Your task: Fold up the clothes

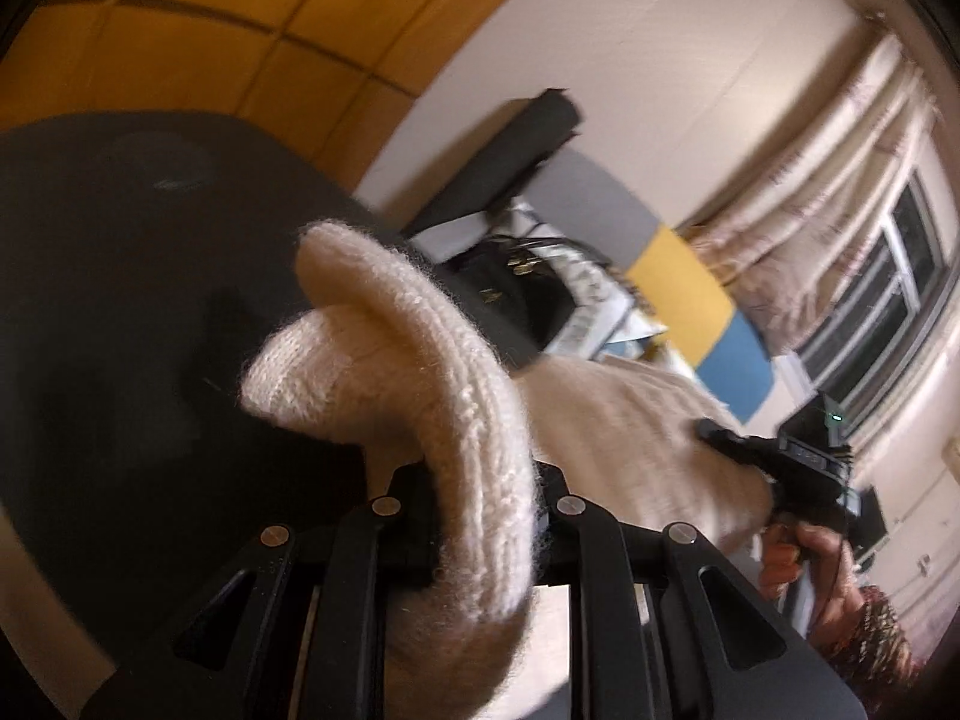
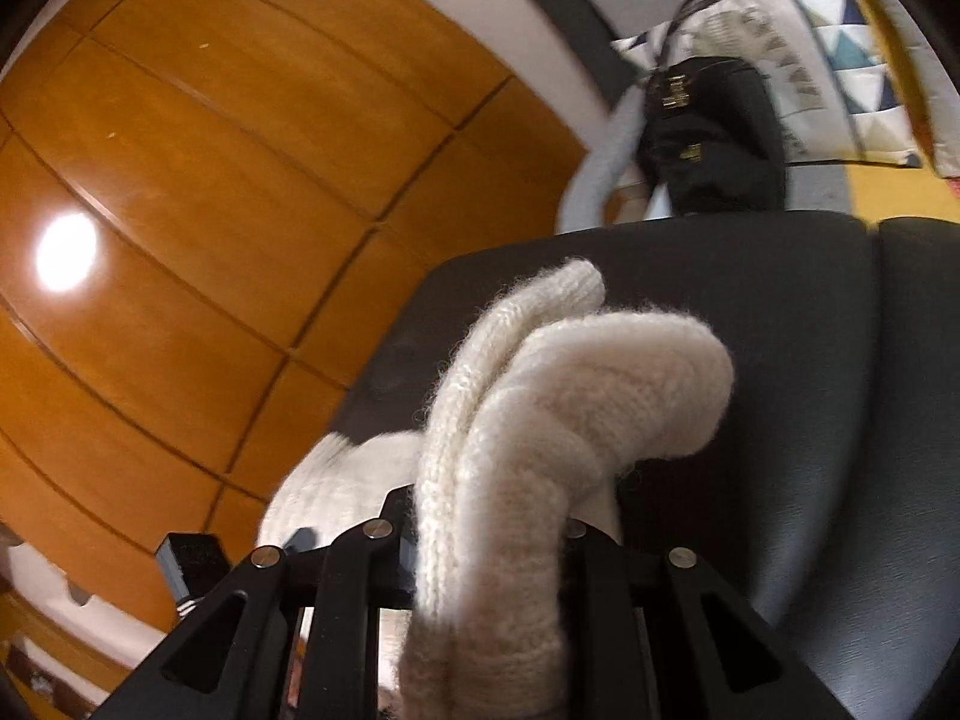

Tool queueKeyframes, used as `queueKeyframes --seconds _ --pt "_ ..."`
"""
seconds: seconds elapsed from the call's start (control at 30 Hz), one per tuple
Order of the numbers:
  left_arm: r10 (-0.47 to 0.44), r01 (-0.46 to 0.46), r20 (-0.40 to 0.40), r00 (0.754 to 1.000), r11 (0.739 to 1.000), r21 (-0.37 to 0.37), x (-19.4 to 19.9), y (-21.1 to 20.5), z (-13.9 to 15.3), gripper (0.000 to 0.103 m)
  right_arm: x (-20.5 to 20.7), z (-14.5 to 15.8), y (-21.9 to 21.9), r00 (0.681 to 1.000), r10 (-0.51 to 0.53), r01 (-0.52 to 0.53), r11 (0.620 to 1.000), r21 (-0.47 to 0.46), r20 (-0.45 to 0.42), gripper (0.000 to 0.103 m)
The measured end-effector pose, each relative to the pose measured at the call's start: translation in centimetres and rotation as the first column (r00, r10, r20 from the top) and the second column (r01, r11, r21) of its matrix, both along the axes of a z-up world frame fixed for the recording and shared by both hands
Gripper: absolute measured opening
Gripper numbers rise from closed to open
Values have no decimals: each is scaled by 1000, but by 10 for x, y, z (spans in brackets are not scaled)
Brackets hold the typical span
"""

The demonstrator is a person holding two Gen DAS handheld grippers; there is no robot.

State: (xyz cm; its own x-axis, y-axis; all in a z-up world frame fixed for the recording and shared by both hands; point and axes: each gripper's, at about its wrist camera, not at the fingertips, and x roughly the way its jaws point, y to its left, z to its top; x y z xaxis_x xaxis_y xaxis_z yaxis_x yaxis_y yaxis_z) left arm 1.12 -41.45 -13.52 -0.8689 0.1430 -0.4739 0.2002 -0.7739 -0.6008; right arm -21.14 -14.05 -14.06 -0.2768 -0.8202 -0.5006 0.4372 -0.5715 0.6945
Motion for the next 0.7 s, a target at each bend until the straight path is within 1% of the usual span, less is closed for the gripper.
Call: queueKeyframes --seconds 0.07,0.17,0.23,0.27,0.3,0.33,0.37,0.4,0.47,0.5,0.57,0.6,0.7 --pt "31 -31 40 999 999 12 4 -10 -13 18 -9 -10 14 999 -36 36 998 44 9 18" --pt "81 -87 94 992 995 54 13 -27 -34 19 -25 -32 31 994 -94 88 991 102 57 19" --pt "103 -112 150 983 993 48 17 -33 -47 20 -32 -47 40 988 -131 119 981 151 77 19" --pt "116 -124 198 973 992 32 18 -34 -54 22 -33 -55 43 986 -144 128 976 175 82 21" --pt "125 -134 229 965 991 24 19 -35 -61 27 -34 -62 46 984 -159 139 970 202 84 23" --pt "134 -144 242 961 989 27 21 -35 -65 30 -35 -71 49 981 -168 144 965 221 97 26" --pt "140 -153 229 963 987 42 26 -36 -68 31 -35 -79 52 978 -178 148 960 239 111 28" --pt "147 -163 223 964 985 54 31 -36 -68 33 -36 -88 57 973 -183 147 962 231 139 30" --pt "163 -183 212 964 980 76 42 -36 -68 35 -37 -95 65 965 -195 167 972 167 173 30" --pt "180 -199 206 962 977 77 50 -35 -67 36 -37 -97 69 962 -199 171 972 159 184 30" --pt "214 -232 192 958 970 78 65 -33 -63 38 -38 -99 77 956 -207 179 973 146 207 34" --pt "233 -249 181 956 966 72 73 -32 -61 38 -37 -97 82 956 -216 186 970 158 197 34" --pt "314 -321 134 940 947 30 100 -26 -48 38 -28 -81 92 960 -261 233 947 221 106 34"
